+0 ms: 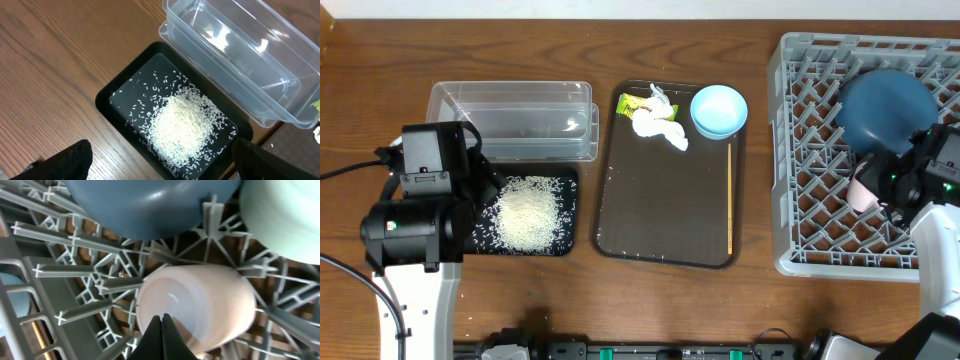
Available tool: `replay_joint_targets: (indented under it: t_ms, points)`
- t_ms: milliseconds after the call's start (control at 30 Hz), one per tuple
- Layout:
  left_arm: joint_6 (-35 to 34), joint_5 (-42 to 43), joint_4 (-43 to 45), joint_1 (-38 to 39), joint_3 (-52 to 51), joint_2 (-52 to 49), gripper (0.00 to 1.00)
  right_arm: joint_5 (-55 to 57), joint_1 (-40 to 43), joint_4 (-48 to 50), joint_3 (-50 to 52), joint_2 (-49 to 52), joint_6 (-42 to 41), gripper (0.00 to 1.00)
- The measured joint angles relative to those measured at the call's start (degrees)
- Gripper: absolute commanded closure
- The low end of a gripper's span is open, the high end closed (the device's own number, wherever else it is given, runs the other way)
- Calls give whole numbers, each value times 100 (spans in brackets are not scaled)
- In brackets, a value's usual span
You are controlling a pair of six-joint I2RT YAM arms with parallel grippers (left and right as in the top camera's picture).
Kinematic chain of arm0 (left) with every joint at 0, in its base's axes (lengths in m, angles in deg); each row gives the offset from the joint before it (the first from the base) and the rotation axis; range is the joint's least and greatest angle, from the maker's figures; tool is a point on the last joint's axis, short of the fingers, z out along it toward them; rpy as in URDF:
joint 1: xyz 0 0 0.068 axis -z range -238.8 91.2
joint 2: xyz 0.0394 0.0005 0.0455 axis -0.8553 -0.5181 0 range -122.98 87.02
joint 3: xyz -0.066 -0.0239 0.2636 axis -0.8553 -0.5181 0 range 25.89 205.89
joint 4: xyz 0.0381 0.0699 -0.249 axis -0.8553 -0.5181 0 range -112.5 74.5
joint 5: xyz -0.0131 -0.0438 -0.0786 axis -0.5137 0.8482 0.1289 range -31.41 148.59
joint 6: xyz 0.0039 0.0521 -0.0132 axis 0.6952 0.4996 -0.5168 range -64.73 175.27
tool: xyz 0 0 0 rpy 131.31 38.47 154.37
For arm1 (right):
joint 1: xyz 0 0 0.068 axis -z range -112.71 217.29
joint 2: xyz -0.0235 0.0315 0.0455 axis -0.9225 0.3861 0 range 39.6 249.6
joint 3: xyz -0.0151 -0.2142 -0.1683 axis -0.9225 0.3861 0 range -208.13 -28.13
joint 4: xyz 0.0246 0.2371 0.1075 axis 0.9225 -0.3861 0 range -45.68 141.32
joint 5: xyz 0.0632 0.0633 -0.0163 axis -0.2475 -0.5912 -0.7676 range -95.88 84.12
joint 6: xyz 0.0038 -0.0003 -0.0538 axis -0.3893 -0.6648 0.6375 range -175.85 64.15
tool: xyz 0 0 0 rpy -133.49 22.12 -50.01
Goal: Sort waste into correct bins and load items into the dishwasher rack
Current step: 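Release the cup and reach the right gripper to the light blue saucer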
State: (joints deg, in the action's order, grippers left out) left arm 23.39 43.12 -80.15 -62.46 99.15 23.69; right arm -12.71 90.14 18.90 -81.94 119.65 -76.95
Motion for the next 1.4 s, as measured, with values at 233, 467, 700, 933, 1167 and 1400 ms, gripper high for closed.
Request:
replay_joint_targets:
  t_ms: [233, 467, 700, 933, 1167, 1400]
  points:
    - [0, 0, 0, 0, 0, 0, 9, 752, 7, -951, -378, -68, -42, 99]
    - [0, 0, 0, 0, 0, 0, 9, 1099, 7, -1196, -466, -70, -118, 99]
    - [0, 2, 4, 0, 0, 0, 9, -125, -48, -894, -466, -555, 57, 85]
    - [0, 0, 2, 0, 0, 0, 9, -2345, -702, 699, -514, -1412, 321, 1]
    - [0, 0, 0, 0, 0, 0, 9, -2179, -2444, 1429, -691, -1386, 267, 1]
    - [0, 2, -2, 0, 0, 0, 9, -616, -3941, -186, -2754, 208, 931, 1]
